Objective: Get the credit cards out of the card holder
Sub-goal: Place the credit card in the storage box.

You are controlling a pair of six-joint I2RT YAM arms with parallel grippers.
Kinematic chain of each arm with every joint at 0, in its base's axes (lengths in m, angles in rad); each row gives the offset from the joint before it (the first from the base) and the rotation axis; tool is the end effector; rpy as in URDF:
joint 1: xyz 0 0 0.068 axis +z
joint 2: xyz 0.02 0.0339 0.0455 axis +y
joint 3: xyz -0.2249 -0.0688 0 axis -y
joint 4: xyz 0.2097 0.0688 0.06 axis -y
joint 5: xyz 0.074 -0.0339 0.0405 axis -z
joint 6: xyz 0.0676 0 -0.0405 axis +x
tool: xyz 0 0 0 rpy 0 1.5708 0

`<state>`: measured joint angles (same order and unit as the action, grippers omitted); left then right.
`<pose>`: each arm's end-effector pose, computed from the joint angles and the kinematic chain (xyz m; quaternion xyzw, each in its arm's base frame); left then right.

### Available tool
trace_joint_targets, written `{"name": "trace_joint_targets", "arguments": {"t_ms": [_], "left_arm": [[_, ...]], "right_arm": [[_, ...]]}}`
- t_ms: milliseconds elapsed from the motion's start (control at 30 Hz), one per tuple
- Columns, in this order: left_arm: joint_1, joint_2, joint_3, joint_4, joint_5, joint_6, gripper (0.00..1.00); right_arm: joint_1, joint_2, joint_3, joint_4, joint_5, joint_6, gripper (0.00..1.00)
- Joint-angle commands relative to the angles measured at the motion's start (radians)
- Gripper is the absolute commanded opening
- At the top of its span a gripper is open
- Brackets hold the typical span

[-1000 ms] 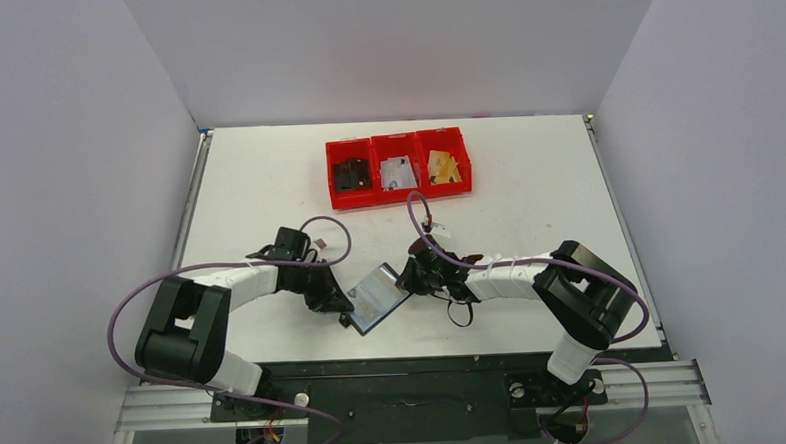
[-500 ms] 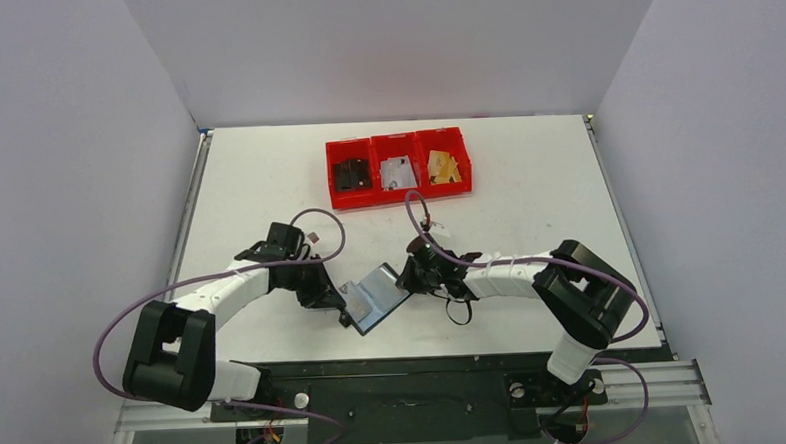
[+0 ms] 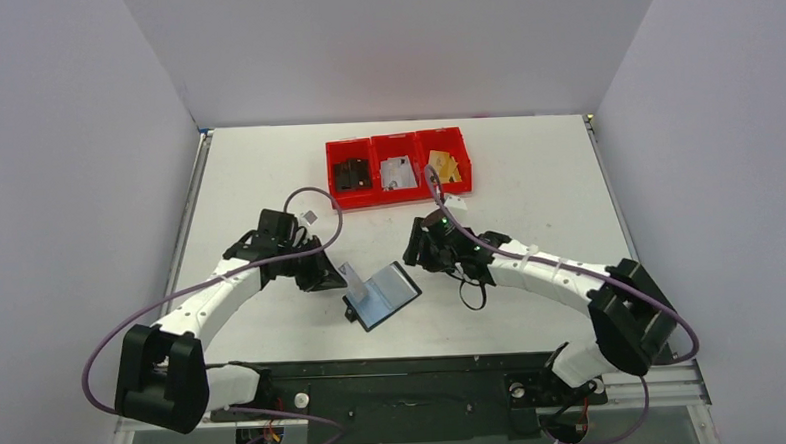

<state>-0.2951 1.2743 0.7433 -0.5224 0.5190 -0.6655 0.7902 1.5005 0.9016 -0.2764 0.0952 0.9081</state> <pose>0.2114 -0.0993 0.1588 -0.1075 0.9305 -0.3342 0.1047 0.2169 0.2099 0.1607 0.0715 0.9365 0.2260 0.2585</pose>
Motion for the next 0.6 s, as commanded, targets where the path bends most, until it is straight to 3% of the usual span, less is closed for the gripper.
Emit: {"name": "trace_joint_targets", "arguments": {"t_ms": [0, 300, 567], "left_arm": [[0.007, -0.051, 0.055, 0.078, 0.081, -0.009, 0.00], [0.007, -0.100, 0.065, 0.339, 0.234, -0.155, 0.00], [0.004, -0.092, 0.012, 0.658, 0.356, -0.339, 0.00]], "right_arm": [[-0.028, -0.115, -0.005, 0.094, -0.054, -0.055, 0.56], [-0.069, -0.279, -0.145, 0.347, -0.325, -0.045, 0.59], [-0.078, -0.384, -0.217, 0.490, -0.427, 0.006, 0.58]]}}
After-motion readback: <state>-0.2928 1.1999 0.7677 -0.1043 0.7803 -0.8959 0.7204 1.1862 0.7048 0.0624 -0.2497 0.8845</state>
